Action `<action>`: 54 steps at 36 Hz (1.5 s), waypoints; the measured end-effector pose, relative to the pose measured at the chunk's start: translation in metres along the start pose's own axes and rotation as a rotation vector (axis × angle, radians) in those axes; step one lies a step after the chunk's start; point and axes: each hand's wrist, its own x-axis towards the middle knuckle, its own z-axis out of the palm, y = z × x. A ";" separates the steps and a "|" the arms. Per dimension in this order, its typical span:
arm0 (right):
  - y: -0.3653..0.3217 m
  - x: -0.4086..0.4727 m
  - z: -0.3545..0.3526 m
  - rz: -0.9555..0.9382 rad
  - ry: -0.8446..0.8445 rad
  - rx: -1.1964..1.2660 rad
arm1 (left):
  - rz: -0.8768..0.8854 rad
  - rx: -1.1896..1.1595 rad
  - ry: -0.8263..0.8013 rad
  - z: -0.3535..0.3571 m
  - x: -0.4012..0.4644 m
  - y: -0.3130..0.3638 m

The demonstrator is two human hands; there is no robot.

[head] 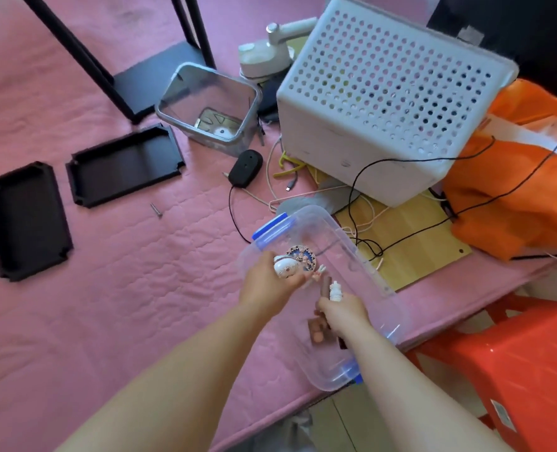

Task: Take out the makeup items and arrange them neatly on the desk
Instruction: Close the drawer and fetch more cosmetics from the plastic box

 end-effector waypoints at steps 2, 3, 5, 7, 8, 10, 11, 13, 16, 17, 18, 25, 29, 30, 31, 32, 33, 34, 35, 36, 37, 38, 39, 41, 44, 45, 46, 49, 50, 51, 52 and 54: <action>-0.010 -0.019 0.007 -0.003 -0.045 0.138 | -0.016 -0.046 0.044 -0.018 -0.016 0.000; -0.016 -0.031 0.011 -0.020 -0.067 0.177 | -0.025 -0.060 0.066 -0.030 -0.025 0.001; -0.031 -0.054 0.020 -0.082 -0.106 0.193 | -0.040 -0.076 0.111 -0.055 -0.045 0.001; -0.047 -0.078 0.030 -0.156 -0.149 0.152 | -0.055 -0.109 0.162 -0.082 -0.065 -0.003; -0.056 -0.091 0.035 -0.195 -0.178 0.140 | -0.066 -0.137 0.193 -0.098 -0.077 -0.004; -0.073 -0.119 0.049 -0.256 -0.228 0.134 | -0.094 -0.182 0.248 -0.131 -0.101 -0.008; -0.080 -0.134 0.057 -0.278 -0.250 0.127 | -0.100 -0.200 0.274 -0.147 -0.114 -0.011; -0.092 -0.168 0.076 -0.318 -0.298 0.113 | -0.098 -0.237 0.337 -0.182 -0.140 -0.019; -0.103 -0.221 0.110 -0.382 -0.377 0.090 | -0.099 -0.319 0.446 -0.230 -0.180 -0.036; -0.107 -0.240 0.123 -0.406 -0.403 0.073 | -0.102 -0.338 0.478 -0.246 -0.194 -0.044; -0.109 -0.258 0.136 -0.428 -0.428 0.055 | -0.110 -0.365 0.503 -0.260 -0.208 -0.054; -0.088 -0.380 0.249 -0.561 -0.593 -0.081 | -0.100 -0.516 0.640 -0.350 -0.312 -0.146; -0.054 -0.453 0.322 -0.637 -0.636 -0.174 | -0.107 -0.600 0.753 -0.385 -0.387 -0.219; -0.042 -0.470 0.341 -0.651 -0.646 -0.204 | -0.121 -0.613 0.790 -0.392 -0.407 -0.239; -0.030 -0.487 0.361 -0.661 -0.657 -0.235 | -0.139 -0.632 0.824 -0.397 -0.427 -0.261; -0.015 -0.503 0.380 -0.669 -0.671 -0.267 | -0.152 -0.665 0.851 -0.401 -0.446 -0.283; 0.000 -0.519 0.400 -0.676 -0.690 -0.293 | -0.167 -0.703 0.877 -0.406 -0.465 -0.305; 0.013 -0.533 0.419 -0.680 -0.710 -0.318 | -0.193 -0.733 0.902 -0.410 -0.482 -0.325; 0.027 -0.548 0.438 -0.686 -0.733 -0.351 | -0.230 -0.750 0.939 -0.414 -0.500 -0.347; 0.041 -0.564 0.457 -0.697 -0.757 -0.392 | -0.270 -0.767 0.987 -0.419 -0.519 -0.368; 0.055 -0.580 0.475 -0.709 -0.779 -0.437 | -0.306 -0.794 1.035 -0.423 -0.538 -0.389; 0.069 -0.596 0.492 -0.719 -0.804 -0.480 | -0.342 -0.824 1.083 -0.426 -0.556 -0.408; 0.082 -0.613 0.509 -0.730 -0.831 -0.525 | -0.371 -0.852 1.124 -0.428 -0.575 -0.426; 0.109 -0.643 0.541 -0.761 -0.881 -0.617 | -0.419 -0.903 1.202 -0.431 -0.611 -0.460; 0.153 -0.684 0.584 -0.829 -0.962 -0.755 | -0.486 -0.987 1.314 -0.431 -0.658 -0.505; 0.169 -0.697 0.596 -0.852 -0.996 -0.806 | -0.514 -1.017 1.342 -0.429 -0.674 -0.519; 0.184 -0.709 0.608 -0.870 -1.033 -0.853 | -0.530 -1.054 1.376 -0.428 -0.688 -0.531; 0.227 -0.742 0.639 -0.874 -1.154 -0.941 | -0.587 -1.145 1.471 -0.422 -0.725 -0.568; 0.240 -0.752 0.650 -0.875 -1.176 -0.977 | -0.612 -1.155 1.494 -0.420 -0.735 -0.580; 0.253 -0.760 0.660 -0.876 -1.193 -1.014 | -0.637 -1.159 1.516 -0.419 -0.745 -0.592; 0.265 -0.769 0.670 -0.874 -1.210 -1.044 | -0.663 -1.161 1.539 -0.420 -0.755 -0.603; 0.290 -0.784 0.693 -0.882 -1.250 -1.107 | -0.713 -1.176 1.578 -0.420 -0.773 -0.626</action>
